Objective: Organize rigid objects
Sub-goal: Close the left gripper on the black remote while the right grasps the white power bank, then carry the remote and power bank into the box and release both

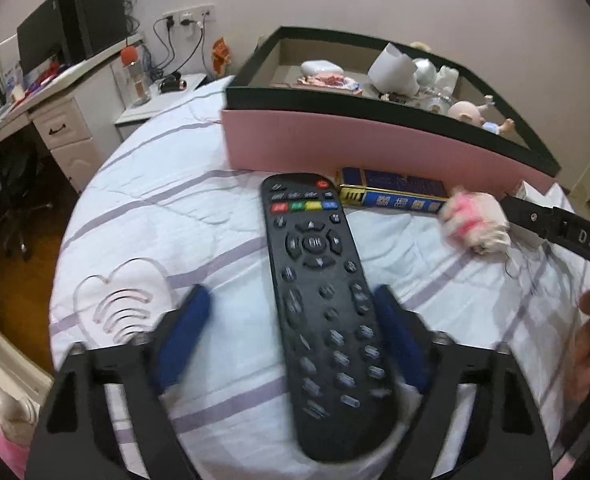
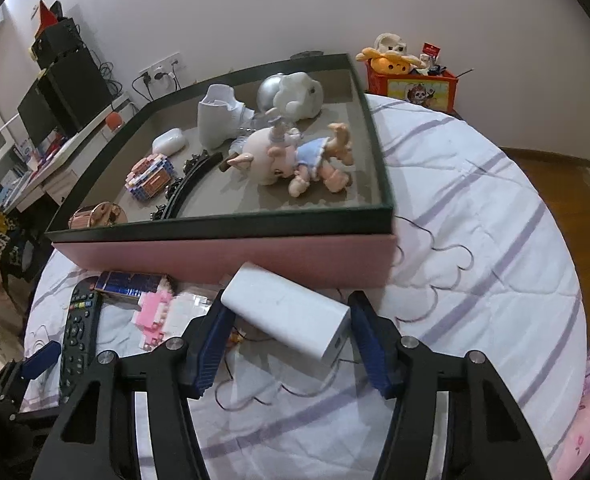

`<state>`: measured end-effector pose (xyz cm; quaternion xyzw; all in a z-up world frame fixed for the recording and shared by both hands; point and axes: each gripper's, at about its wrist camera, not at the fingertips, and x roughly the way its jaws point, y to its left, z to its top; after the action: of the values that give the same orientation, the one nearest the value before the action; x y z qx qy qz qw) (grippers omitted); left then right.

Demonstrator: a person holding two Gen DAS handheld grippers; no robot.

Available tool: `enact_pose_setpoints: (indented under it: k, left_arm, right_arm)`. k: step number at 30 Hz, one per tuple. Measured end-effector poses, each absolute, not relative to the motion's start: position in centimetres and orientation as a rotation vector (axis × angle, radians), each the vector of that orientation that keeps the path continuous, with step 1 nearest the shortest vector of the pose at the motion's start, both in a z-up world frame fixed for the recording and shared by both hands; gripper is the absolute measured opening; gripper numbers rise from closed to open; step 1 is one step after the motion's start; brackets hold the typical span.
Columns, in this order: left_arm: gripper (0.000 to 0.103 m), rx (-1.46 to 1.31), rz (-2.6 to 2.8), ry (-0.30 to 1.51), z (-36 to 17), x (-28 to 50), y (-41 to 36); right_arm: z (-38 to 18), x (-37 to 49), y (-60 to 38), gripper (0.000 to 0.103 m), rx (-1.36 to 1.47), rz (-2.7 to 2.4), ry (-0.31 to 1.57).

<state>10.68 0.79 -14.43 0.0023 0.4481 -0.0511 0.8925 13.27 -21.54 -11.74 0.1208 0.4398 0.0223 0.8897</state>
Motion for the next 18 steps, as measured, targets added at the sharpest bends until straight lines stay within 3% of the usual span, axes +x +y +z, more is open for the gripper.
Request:
enact_pose_setpoints:
  k: [2,4,8,10,12,14,18]
  left_arm:
    - [0.053,-0.001,-0.119,0.93,-14.2,10.5,1.8]
    - [0.05,-0.017,-0.135,0.935,-14.1,10.7,2.6]
    - [0.074,0.017,-0.123,0.928,-14.4,11.8,1.9]
    - [0.074,0.052,-0.114,0.918,-14.5,12.0,1.1]
    - [0.055,0.042,-0.13,0.913,-14.3,11.9,1.1]
    - [0.045,0.029,-0.138,0.913,-14.1,11.8,1.6]
    - [0.044,-0.008,-0.161,0.923,-13.8,11.3,2.5]
  right_arm:
    - [-11.8,12.9,-22.0,0.059,0.264,0.044,0.913]
    - [-11.8,12.8,-22.2,0.059,0.264,0.039,0.913]
    - [-12.0,13.4,-21.5,0.059,0.224,0.02,0.921]
    - [-12.0,13.5,-21.2,0.058,0.207,0.018,0.922]
    - [-11.9,13.5,-21.3,0.057,0.205,0.022,0.922]
    - [-11.7,13.2,-21.7,0.056,0.222,0.032,0.922]
    - [-11.3,12.4,-22.1,0.056,0.229,0.035,0.911]
